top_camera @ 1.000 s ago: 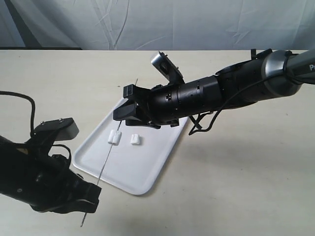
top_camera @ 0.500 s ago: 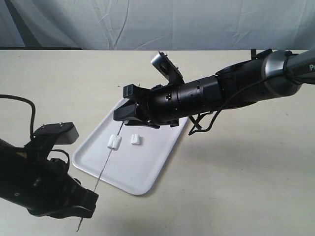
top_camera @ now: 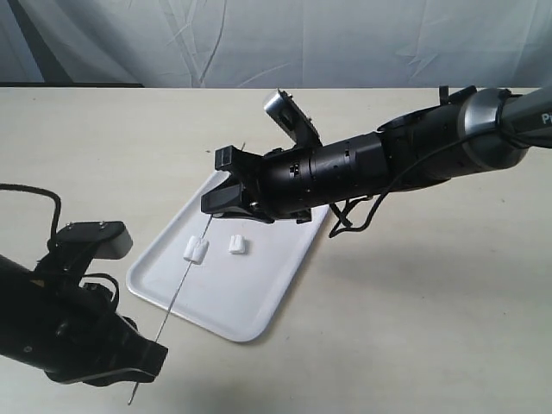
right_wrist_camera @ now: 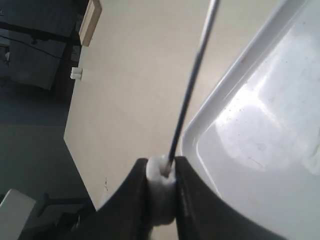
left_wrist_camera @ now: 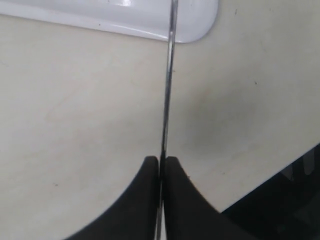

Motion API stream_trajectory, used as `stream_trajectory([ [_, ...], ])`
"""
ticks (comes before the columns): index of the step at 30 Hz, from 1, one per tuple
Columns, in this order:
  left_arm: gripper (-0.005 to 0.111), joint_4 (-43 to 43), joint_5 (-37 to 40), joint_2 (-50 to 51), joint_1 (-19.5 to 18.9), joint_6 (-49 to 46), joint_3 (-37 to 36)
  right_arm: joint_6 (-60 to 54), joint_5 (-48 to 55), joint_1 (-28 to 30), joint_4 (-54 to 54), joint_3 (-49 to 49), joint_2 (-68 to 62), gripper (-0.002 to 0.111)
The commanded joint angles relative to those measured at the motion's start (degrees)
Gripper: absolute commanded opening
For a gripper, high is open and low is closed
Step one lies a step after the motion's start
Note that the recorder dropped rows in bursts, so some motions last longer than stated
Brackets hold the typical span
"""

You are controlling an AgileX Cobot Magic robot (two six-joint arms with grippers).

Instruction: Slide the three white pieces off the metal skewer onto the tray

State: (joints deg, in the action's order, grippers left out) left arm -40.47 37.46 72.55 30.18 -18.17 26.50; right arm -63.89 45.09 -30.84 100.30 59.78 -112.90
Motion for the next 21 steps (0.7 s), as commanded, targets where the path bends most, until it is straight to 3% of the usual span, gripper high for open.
stream_trajectory([
  [1, 0.000, -1.19, -0.15, 0.09, 0.14, 1.28, -2.89, -0.52, 0.01, 2.29, -0.36, 1.06, 0.68, 0.012],
  [21, 0.000, -1.95, -1.95, 0.09, 0.14, 1.28, -6.02, 0.77, -0.41, 9.05, -1.31, 8.98, 0.68, 0.012],
])
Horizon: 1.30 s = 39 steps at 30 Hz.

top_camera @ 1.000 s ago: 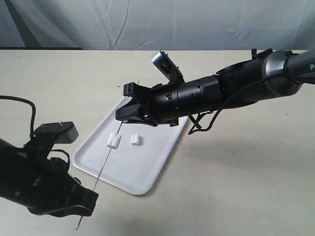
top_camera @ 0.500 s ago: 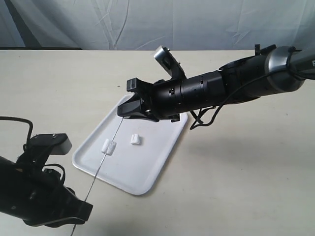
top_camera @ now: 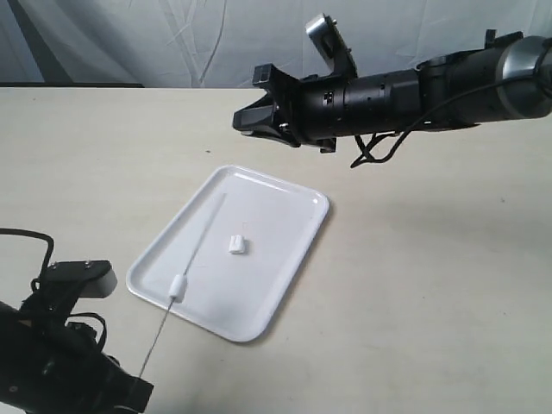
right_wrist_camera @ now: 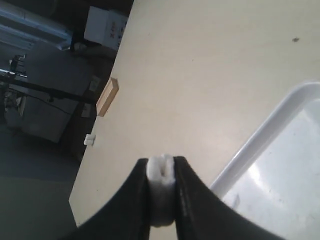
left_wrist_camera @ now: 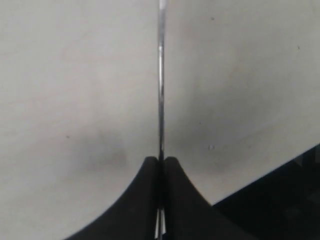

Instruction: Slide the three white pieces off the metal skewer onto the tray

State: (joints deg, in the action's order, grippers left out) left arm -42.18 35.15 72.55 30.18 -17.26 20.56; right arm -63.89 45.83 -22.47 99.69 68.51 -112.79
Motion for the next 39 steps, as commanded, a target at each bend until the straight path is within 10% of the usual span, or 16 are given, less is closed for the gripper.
stream_trajectory([
  [1, 0.000, 0.54, 0.18, 0.09, 0.14, 0.38, 0.27, 2.85, -2.29, 0.54, -4.31, 0.13, 0.47, 0.012],
  [7, 0.000, 3.53, 1.23, 0.09, 0.14, 1.11, 5.47, 12.69, -3.77, -2.98, -22.81, -0.37, -2.81, 0.012],
  [19, 0.000, 23.84, 1.26, 0.09, 0.02, 18.31, 11.40, 9.79, 0.74, -6.13, -20.81, -0.37, -6.09, 0.035],
  [39, 0.000, 9.29, -0.42, 0.09, 0.02, 10.38, 11.52, -2.36, 13.93, -6.13, -6.22, -0.37, -6.09, 0.035],
])
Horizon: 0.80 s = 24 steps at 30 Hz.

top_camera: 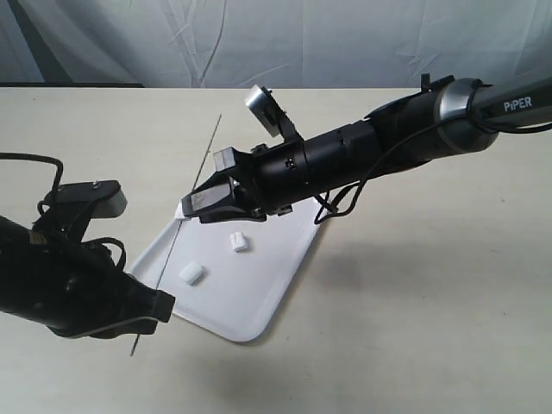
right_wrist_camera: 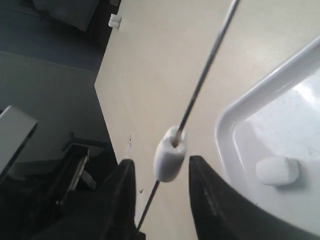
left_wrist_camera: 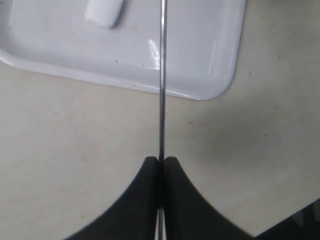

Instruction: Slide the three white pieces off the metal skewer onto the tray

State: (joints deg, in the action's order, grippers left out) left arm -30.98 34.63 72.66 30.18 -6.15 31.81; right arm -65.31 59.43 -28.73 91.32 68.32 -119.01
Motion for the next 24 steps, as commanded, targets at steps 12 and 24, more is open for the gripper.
stream_trajectory([
  [12, 0.000, -6.74, -1.39, -0.02, 0.02, -4.95, 0.30, -0.75, 0.20, 0.13, 3.22, -0.18, 0.13, 0.035],
  [24, 0.000, -6.26, -2.53, -0.02, 0.02, -4.95, 0.30, -0.58, 0.20, 0.13, 3.76, -0.18, 0.13, 0.016],
])
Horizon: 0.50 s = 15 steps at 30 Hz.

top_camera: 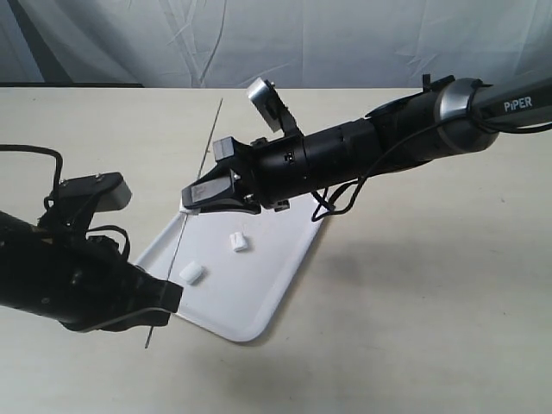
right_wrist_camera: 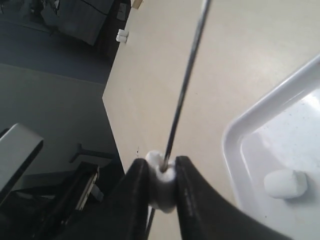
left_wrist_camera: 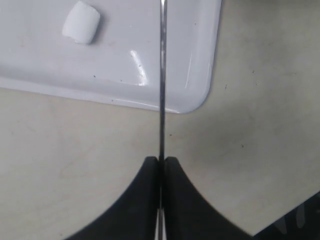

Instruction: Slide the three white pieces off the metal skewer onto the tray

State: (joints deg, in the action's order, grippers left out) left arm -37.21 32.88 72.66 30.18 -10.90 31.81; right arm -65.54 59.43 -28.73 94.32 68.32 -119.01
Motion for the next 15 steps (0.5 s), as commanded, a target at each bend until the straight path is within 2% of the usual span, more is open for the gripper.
stream_trajectory([
  [1, 0.000, -0.03, -0.77, -0.02, 0.02, -0.20, 0.30, -0.36, 0.20, 0.13, 1.36, -0.18, 0.13, 0.016],
  [4, 0.000, 0.70, -0.11, -0.02, 0.02, -0.20, 0.30, -0.36, 0.20, 0.13, 5.62, -0.18, 0.13, 0.016],
  [11, 0.000, 0.69, 7.81, -0.02, 0.17, -0.20, 0.02, -0.46, -3.14, 0.29, 5.62, 4.87, 0.13, 0.016],
  [15, 0.000, 1.26, 9.57, -0.02, 0.17, -0.20, -2.99, -0.06, -4.72, 1.86, 5.62, 8.83, 0.60, 0.016],
])
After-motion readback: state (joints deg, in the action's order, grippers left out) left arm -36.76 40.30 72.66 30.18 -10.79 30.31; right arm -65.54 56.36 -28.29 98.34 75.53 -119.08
